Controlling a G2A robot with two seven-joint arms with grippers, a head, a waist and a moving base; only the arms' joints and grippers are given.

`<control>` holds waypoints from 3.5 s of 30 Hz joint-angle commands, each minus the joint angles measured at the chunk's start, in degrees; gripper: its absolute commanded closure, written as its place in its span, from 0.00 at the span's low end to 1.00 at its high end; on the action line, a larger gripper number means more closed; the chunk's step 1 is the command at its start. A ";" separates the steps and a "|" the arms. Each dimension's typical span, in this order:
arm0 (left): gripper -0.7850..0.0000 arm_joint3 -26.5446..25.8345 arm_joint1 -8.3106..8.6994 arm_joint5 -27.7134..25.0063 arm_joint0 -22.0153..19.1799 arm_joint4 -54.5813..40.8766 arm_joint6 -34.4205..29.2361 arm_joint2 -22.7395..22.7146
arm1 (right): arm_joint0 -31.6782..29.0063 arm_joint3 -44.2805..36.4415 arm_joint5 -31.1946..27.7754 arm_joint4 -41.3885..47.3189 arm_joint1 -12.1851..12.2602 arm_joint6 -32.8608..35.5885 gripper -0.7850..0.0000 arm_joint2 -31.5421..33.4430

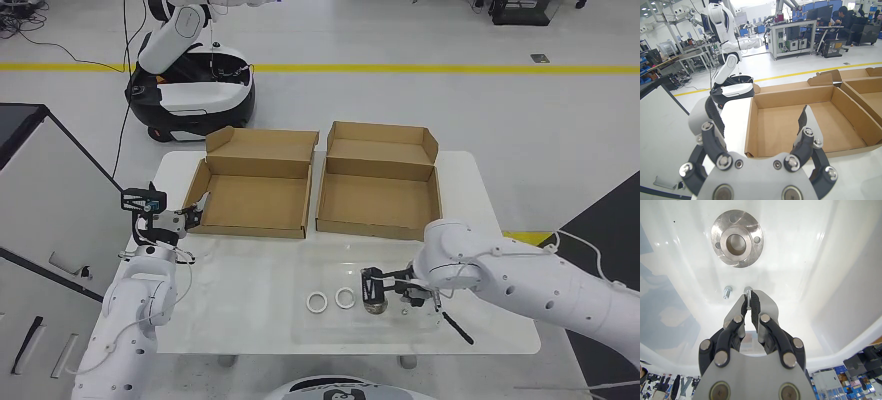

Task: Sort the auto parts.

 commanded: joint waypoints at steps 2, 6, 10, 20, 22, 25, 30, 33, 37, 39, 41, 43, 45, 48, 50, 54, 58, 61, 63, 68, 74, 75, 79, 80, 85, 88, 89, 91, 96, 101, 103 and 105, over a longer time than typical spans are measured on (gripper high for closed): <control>0.00 0.00 0.00 0.00 0.00 0.00 0.00 0.00 | 0.39 -0.34 0.23 0.70 0.07 0.23 1.00 0.13; 0.00 0.00 0.00 0.00 0.00 0.00 0.00 0.00 | 1.29 -1.46 0.88 2.21 0.41 0.88 1.00 0.77; 0.00 0.00 0.00 0.00 0.00 0.00 0.00 0.00 | 2.55 -3.88 2.07 4.29 1.19 2.07 1.00 2.54; 0.00 0.00 0.00 0.00 0.00 0.00 0.00 0.00 | 4.79 -9.25 4.08 13.45 4.12 4.08 1.00 8.75; 0.00 0.00 0.00 0.00 0.00 0.00 0.00 0.00 | 5.29 -9.82 4.00 15.66 4.79 4.00 1.00 9.88; 0.00 0.00 0.00 0.00 0.00 0.00 0.00 0.00 | 6.12 -10.38 4.56 18.86 5.78 4.56 1.00 11.01; 0.00 0.00 0.00 0.00 0.00 0.00 0.00 0.00 | 6.50 -10.92 5.01 19.91 6.20 5.01 1.00 11.09; 0.00 0.00 0.00 0.00 0.00 0.00 0.00 0.00 | 6.50 -10.92 5.01 19.91 6.20 5.01 1.00 11.09; 0.00 0.00 0.00 0.00 0.00 0.00 0.00 0.00 | 6.50 -10.92 5.01 19.91 6.20 5.01 1.00 11.09; 0.00 0.00 0.00 0.00 0.00 0.00 0.00 0.00 | 6.50 -10.92 5.01 19.91 6.20 5.01 1.00 11.09; 0.00 0.00 0.00 0.00 0.00 0.00 0.00 0.00 | 6.50 -10.92 5.01 19.91 6.20 5.01 1.00 11.09; 0.00 0.00 0.00 0.00 0.00 0.00 0.00 0.00 | 6.24 -10.72 5.25 19.91 6.20 4.16 1.00 11.18; 0.00 0.00 0.00 0.00 0.00 0.00 0.00 0.00 | 5.99 -9.90 5.24 20.93 6.37 2.91 1.00 12.07; 0.00 0.00 0.00 0.00 0.00 0.00 0.00 0.00 | 6.18 -8.27 4.03 25.29 7.02 2.86 1.00 14.27; 0.00 0.00 0.00 0.00 0.00 0.00 0.00 0.00 | 6.28 -6.97 3.12 28.45 7.70 3.12 1.00 16.08; 0.00 0.00 0.00 0.00 0.00 0.00 0.00 0.00 | 6.29 -4.69 2.36 35.22 9.54 2.37 1.00 19.20; 0.00 0.00 0.00 0.00 0.00 0.00 0.00 0.00 | 5.90 -2.31 1.40 42.63 11.96 1.41 1.00 21.93; 0.00 0.00 0.00 0.00 0.00 0.00 0.00 0.00 | 5.21 -0.34 0.27 48.05 13.76 0.28 1.00 23.47; 0.00 0.00 0.00 0.00 0.00 0.00 0.00 0.00 | 4.63 0.82 -0.84 52.63 14.77 -0.83 1.00 24.30; 0.00 0.00 0.00 0.00 0.00 0.00 0.00 0.00 | 3.54 2.16 -3.09 64.04 16.25 -3.07 1.00 25.30; 0.00 0.00 0.00 0.00 0.00 0.00 0.00 0.00 | 3.94 1.84 -3.94 76.19 15.78 -3.92 1.00 25.07; 0.00 0.00 0.00 0.00 0.00 0.00 0.00 0.00 | 4.09 1.80 -4.09 78.27 15.49 -4.07 1.00 24.99; 0.00 0.00 0.00 0.00 0.00 0.00 0.00 0.00 | 5.03 2.24 -4.03 86.54 13.85 -4.00 1.00 25.03; 0.00 0.00 0.00 0.00 0.00 0.00 0.00 0.00 | 5.25 2.43 -3.90 88.29 13.37 -3.87 1.00 25.12; 0.00 0.00 0.00 0.00 0.00 0.00 0.00 0.00 | 5.46 4.42 -2.66 98.74 10.54 -2.62 1.00 26.54; 0.00 0.00 0.00 0.00 0.00 0.00 0.00 0.00 | 4.79 5.83 -1.08 103.29 8.74 -1.04 1.00 28.37; 0.00 0.00 0.00 0.00 0.00 0.00 0.00 0.00 | 4.36 6.32 -0.56 105.31 8.10 -0.52 1.00 29.24; 0.00 0.00 0.00 0.00 0.00 0.00 0.00 0.00 | 3.36 7.38 0.90 108.52 6.82 0.95 1.00 31.36; 0.00 0.00 0.00 0.00 0.00 0.00 0.00 0.00 | -0.17 10.21 4.63 113.66 3.49 4.68 1.00 38.94; 0.00 0.00 0.00 0.00 0.00 0.00 0.00 0.00 | -4.24 11.97 8.72 117.45 -0.34 8.77 1.00 47.09; 0.00 0.00 0.00 0.00 0.00 0.00 0.00 0.00 | -5.50 12.29 9.94 117.99 -2.01 9.98 1.00 49.58; 0.00 0.00 0.00 0.00 0.00 0.00 0.00 0.00 | -6.48 11.99 9.95 117.62 -3.60 9.98 1.00 50.99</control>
